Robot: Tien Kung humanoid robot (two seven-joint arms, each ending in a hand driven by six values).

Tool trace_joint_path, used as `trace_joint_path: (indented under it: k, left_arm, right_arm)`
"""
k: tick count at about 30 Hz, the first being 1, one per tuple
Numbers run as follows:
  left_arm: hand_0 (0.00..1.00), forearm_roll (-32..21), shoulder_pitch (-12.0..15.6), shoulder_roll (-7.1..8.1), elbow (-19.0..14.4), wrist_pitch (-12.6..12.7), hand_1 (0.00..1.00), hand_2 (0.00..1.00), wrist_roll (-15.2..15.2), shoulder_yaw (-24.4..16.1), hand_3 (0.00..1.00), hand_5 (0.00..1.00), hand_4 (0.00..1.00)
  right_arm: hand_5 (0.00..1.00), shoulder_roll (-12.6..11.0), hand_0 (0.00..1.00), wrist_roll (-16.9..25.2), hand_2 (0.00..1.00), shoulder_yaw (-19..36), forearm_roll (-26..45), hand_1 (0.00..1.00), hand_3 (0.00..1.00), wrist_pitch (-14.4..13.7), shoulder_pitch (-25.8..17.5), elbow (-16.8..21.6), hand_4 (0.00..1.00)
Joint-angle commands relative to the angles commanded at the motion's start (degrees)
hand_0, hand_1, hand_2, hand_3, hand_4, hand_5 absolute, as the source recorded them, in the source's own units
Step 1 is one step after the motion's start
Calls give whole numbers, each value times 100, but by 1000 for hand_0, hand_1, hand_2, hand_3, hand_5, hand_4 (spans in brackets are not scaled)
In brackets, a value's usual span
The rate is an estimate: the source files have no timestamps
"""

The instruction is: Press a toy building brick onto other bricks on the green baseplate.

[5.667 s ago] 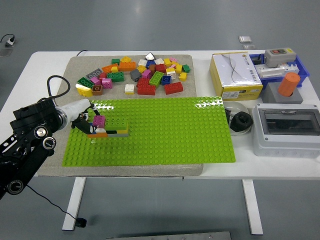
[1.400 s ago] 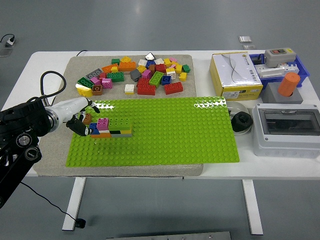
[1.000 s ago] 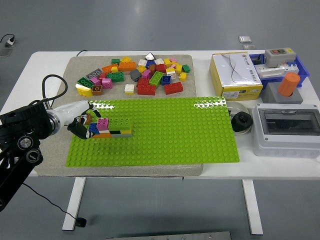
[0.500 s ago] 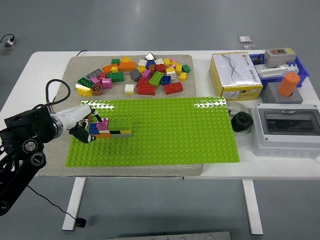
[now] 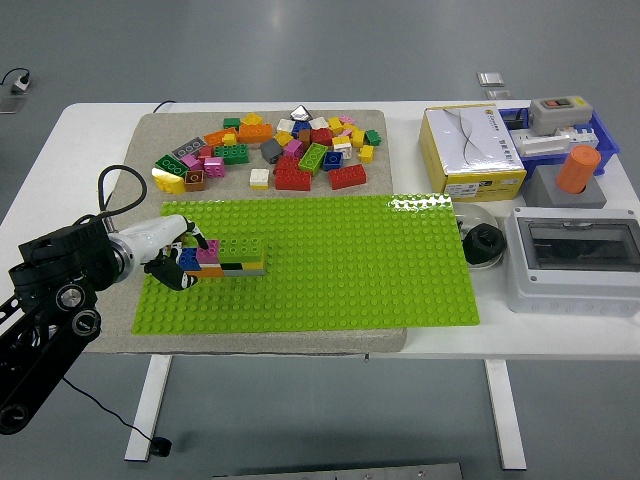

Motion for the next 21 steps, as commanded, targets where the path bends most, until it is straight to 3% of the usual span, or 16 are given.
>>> trace_joint_path:
  k: [9, 21]
  left_arm:
    - [150, 22, 2, 3, 13, 22, 3, 99, -7, -13, 701, 2, 722]
    - [151, 4, -116, 289, -155, 70, 3, 99, -50, -289, 692, 2, 701]
  right_arm:
    - [905, 11, 630, -9, 526, 23, -35, 380, 702, 10, -1, 0, 686]
    - [903, 14, 630, -30, 533, 19, -82, 381, 702, 24, -28, 0, 685]
